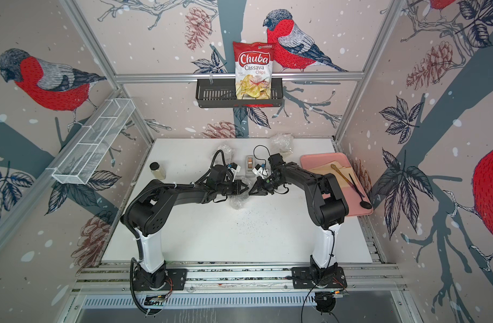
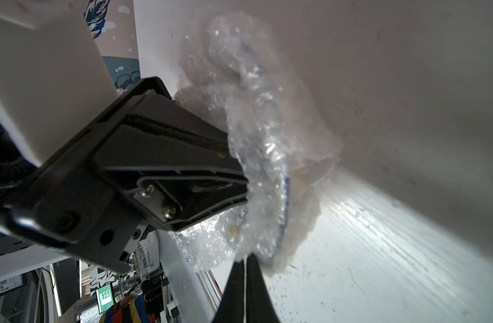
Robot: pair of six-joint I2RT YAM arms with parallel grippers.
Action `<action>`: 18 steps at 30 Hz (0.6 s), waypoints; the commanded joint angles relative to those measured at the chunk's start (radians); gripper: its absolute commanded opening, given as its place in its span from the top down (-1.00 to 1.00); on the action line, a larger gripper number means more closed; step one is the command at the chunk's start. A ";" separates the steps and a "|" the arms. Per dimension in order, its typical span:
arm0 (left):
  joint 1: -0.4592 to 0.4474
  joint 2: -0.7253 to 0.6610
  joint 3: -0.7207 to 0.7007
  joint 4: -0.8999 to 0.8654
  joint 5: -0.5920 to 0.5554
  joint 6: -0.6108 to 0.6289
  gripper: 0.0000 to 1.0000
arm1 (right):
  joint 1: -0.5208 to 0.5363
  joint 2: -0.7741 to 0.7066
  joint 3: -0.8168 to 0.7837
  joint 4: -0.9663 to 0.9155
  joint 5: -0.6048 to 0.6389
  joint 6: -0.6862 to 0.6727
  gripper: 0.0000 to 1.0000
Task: Wrap bowls in bubble wrap
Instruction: Stick the tape on the bubble wrap.
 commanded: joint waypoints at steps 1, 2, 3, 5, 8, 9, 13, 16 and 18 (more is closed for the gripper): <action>0.004 0.006 -0.002 -0.118 -0.042 0.011 0.87 | -0.004 -0.004 -0.011 0.004 0.041 0.007 0.86; 0.003 0.005 0.001 -0.119 -0.041 0.013 0.87 | -0.004 -0.003 -0.012 0.004 0.048 0.008 0.86; 0.003 0.004 0.002 -0.124 -0.039 0.013 0.87 | -0.004 0.001 -0.011 0.003 0.057 0.008 0.86; 0.004 0.004 0.009 -0.129 -0.041 0.014 0.87 | -0.004 0.004 -0.012 0.004 0.075 0.011 0.86; 0.000 0.003 0.012 -0.131 -0.043 0.014 0.86 | -0.007 0.007 -0.014 0.001 0.109 0.013 0.86; -0.001 0.003 0.012 -0.132 -0.041 0.014 0.86 | -0.006 0.004 -0.012 -0.002 0.130 0.017 0.86; -0.013 0.008 0.016 -0.130 -0.042 0.011 0.86 | -0.003 0.001 -0.010 -0.008 0.191 0.023 0.85; -0.021 0.018 0.023 -0.133 -0.043 0.009 0.86 | 0.001 -0.005 -0.011 -0.010 0.218 0.027 0.84; -0.025 0.024 0.025 -0.132 -0.043 0.007 0.86 | 0.004 -0.013 -0.012 -0.011 0.242 0.030 0.81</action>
